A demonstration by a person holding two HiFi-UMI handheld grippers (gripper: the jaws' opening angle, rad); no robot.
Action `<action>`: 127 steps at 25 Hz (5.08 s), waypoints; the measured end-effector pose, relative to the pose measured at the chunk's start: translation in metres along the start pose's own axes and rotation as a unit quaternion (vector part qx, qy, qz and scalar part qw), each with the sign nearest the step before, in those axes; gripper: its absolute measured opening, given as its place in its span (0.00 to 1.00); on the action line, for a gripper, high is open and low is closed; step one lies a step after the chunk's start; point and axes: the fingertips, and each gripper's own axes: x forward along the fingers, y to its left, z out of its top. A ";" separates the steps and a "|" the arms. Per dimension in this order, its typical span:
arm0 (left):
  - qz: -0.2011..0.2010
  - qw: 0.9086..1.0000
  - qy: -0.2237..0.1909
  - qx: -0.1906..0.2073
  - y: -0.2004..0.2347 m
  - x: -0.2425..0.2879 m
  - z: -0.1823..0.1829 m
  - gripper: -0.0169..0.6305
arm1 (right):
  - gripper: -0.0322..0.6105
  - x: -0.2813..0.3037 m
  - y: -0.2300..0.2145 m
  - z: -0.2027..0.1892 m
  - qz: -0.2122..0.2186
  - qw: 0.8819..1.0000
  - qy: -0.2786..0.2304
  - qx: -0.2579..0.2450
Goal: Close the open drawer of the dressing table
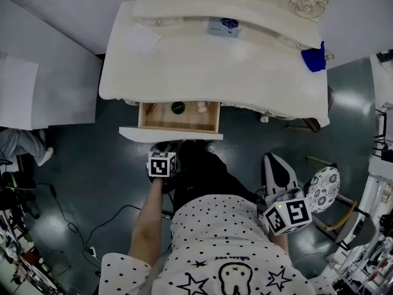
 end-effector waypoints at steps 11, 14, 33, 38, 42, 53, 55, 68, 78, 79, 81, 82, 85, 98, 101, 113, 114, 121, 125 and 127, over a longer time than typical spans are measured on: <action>-0.016 1.000 0.007 0.021 0.006 0.016 0.035 0.24 | 0.06 0.008 0.002 0.002 -0.017 1.000 0.015 0.014; -0.020 1.000 0.009 0.022 0.008 0.019 0.042 0.24 | 0.06 0.010 0.003 0.001 -0.023 0.999 0.014 0.019; -0.010 1.000 -0.007 0.020 0.018 0.043 0.092 0.24 | 0.06 0.008 -0.008 0.005 -0.064 0.997 0.004 0.036; -0.010 1.000 -0.010 0.021 0.020 0.045 0.099 0.24 | 0.06 0.006 -0.009 0.008 -0.072 0.997 0.001 0.038; -0.010 1.000 -0.014 0.021 0.020 0.048 0.106 0.24 | 0.06 0.007 -0.010 0.010 -0.080 0.996 -0.001 0.039; -0.004 0.999 -0.024 0.027 0.025 0.057 0.125 0.24 | 0.06 0.012 -0.014 0.016 -0.094 0.995 -0.003 0.042; -0.005 0.999 -0.024 0.029 0.025 0.058 0.128 0.24 | 0.06 0.014 -0.014 0.017 -0.096 0.995 -0.002 0.042; -0.006 0.999 -0.031 0.041 0.029 0.063 0.142 0.24 | 0.06 0.020 -0.013 0.027 -0.103 0.994 -0.011 0.035; 0.008 0.999 -0.017 0.049 0.029 0.062 0.142 0.24 | 0.06 0.016 -0.014 0.030 -0.102 0.994 -0.020 0.033; 0.014 0.998 -0.014 0.052 0.030 0.061 0.140 0.25 | 0.06 0.015 -0.014 0.030 -0.102 0.994 -0.021 0.033; 0.023 0.998 -0.007 0.056 0.033 0.059 0.134 0.27 | 0.06 0.013 -0.014 0.030 -0.100 0.994 -0.025 0.033; 0.026 0.998 -0.003 0.057 0.034 0.057 0.130 0.27 | 0.06 0.012 -0.014 0.030 -0.099 0.994 -0.027 0.033; 0.049 0.997 -0.012 0.061 0.040 0.043 0.122 0.27 | 0.06 0.008 -0.016 0.029 -0.098 0.994 -0.031 0.035; 0.079 0.975 -0.191 0.082 0.007 -0.076 0.170 0.05 | 0.06 -0.006 -0.019 0.022 -0.047 0.997 -0.049 0.021; 0.080 0.952 -0.264 0.133 -0.026 -0.120 0.206 0.05 | 0.06 -0.007 -0.024 0.020 -0.038 0.997 -0.066 0.021; -0.024 0.877 -0.441 0.190 -0.187 -0.280 0.258 0.04 | 0.06 -0.037 -0.037 0.033 -0.008 0.994 -0.111 0.015; -0.038 0.875 -0.447 0.182 -0.197 -0.285 0.256 0.05 | 0.06 -0.039 -0.037 0.034 -0.005 0.993 -0.115 0.012; -0.095 0.870 -0.454 0.166 -0.246 -0.290 0.230 0.05 | 0.06 -0.051 -0.039 0.042 -0.002 0.990 -0.139 0.005; -0.117 0.879 -0.435 0.153 -0.257 -0.280 0.217 0.05 | 0.06 -0.057 -0.044 0.043 -0.006 0.989 -0.147 0.007; -0.118 0.881 -0.430 0.156 -0.260 -0.278 0.214 0.05 | 0.06 -0.059 -0.046 0.042 -0.007 0.989 -0.148 0.008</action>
